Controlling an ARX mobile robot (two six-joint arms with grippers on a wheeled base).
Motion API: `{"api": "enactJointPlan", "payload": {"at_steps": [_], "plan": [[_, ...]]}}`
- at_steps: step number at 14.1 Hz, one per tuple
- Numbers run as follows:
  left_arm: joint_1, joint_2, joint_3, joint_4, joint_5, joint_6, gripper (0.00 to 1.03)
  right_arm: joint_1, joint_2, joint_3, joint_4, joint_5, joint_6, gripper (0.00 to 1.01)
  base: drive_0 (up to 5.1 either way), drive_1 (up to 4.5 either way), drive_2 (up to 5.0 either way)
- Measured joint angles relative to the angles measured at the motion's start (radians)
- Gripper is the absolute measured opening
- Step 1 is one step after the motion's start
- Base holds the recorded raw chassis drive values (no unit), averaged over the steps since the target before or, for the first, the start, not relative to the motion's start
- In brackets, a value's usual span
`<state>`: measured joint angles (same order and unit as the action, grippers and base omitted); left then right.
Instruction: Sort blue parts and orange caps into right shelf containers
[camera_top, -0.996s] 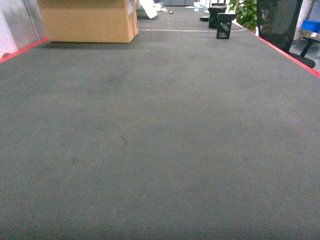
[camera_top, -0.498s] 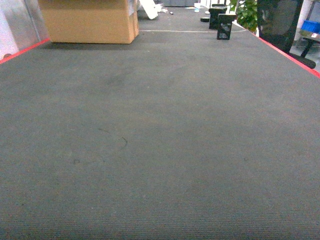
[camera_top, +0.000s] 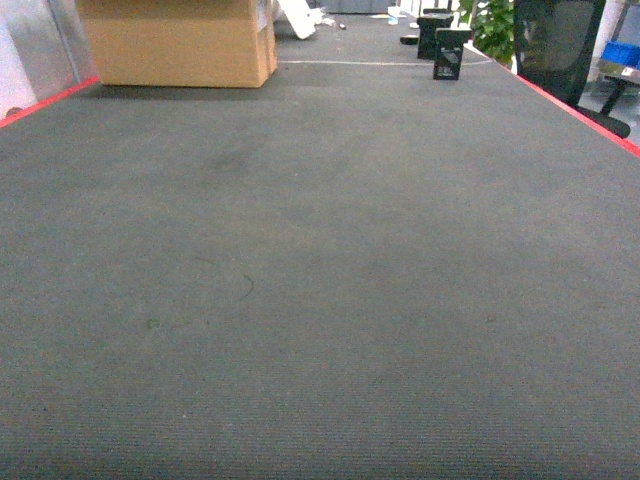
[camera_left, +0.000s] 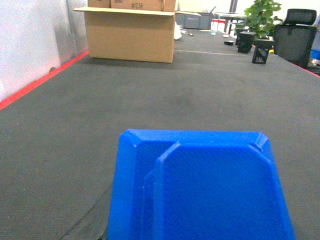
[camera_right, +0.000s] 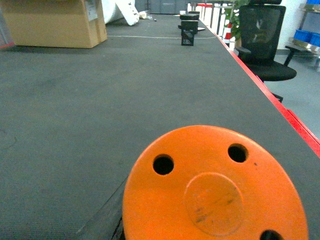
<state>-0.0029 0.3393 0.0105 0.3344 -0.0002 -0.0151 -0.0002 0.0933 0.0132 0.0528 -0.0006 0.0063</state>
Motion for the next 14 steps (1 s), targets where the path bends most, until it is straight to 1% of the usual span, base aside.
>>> {"api": "enactJointPlan", "payload": {"at_steps": [1, 3, 6, 7, 8, 14], "plan": [[0.0, -0.065, 0.0, -0.058, 0.0, 0.0, 0.42, 0.0, -0.089, 0.0, -0.053, 0.0, 0.0, 0.44, 0.0, 0.0, 0.0], [0.0, -0.116, 0.0, -0.116, 0.0, 0.001, 0.42, 0.0, -0.089, 0.0, -0.06, 0.0, 0.0, 0.44, 0.0, 0.0, 0.0], [0.0, -0.163, 0.0, -0.161, 0.0, 0.001, 0.42, 0.0, -0.089, 0.0, -0.059, 0.0, 0.0, 0.44, 0.0, 0.0, 0.0], [0.0, -0.257, 0.001, -0.3, 0.0, 0.0, 0.42, 0.0, -0.089, 0.0, -0.059, 0.0, 0.0, 0.44, 0.0, 0.0, 0.0], [0.0, -0.33, 0.001, -0.339, -0.002, 0.0, 0.42, 0.0, -0.089, 0.0, -0.06, 0.0, 0.0, 0.44, 0.0, 0.0, 0.0], [0.0, -0.329, 0.001, -0.342, 0.0, 0.001, 0.42, 0.0, -0.089, 0.0, -0.059, 0.0, 0.0, 0.44, 0.0, 0.0, 0.0]]}}
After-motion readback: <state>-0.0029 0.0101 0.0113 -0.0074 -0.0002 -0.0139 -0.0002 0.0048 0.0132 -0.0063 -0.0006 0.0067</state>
